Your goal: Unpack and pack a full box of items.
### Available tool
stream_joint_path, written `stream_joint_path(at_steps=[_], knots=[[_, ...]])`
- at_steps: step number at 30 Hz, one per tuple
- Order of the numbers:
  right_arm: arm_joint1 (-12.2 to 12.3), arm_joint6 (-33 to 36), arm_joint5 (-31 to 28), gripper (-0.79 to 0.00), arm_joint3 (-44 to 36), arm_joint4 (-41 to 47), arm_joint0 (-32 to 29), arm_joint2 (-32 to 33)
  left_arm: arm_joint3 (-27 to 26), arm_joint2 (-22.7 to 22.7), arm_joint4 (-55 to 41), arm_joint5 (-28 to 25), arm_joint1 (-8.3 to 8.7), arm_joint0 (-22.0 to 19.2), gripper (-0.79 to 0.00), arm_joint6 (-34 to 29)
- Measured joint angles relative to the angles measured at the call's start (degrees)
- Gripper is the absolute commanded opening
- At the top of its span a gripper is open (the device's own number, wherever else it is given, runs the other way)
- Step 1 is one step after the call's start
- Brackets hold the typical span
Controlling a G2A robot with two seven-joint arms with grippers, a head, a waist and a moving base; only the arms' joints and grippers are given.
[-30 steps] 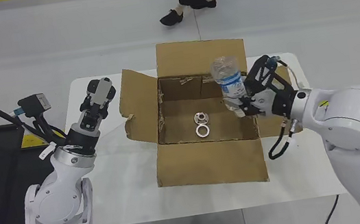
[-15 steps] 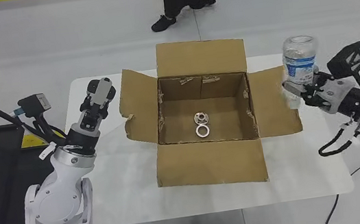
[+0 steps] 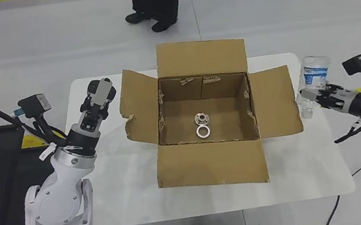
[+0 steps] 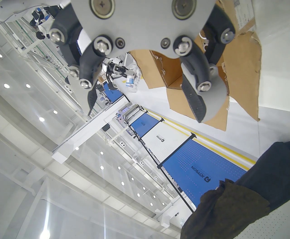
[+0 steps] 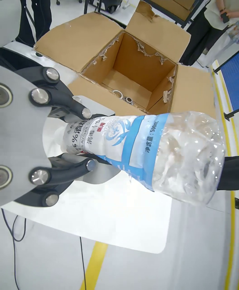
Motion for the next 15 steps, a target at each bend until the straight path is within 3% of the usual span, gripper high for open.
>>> stream_joint_path(at_steps=[7,15], knots=[[0.34,-0.41,-3.75,-0.785,15.82,2.77,6.96,-4.53,0.00,0.00,0.00,0.00,0.00,0.00,0.000,0.00],[0.79,6.89,-7.11,-0.785,29.12,4.60,14.76,-10.48,0.00,0.00,0.00,0.00,0.00,0.00,0.000,0.00]])
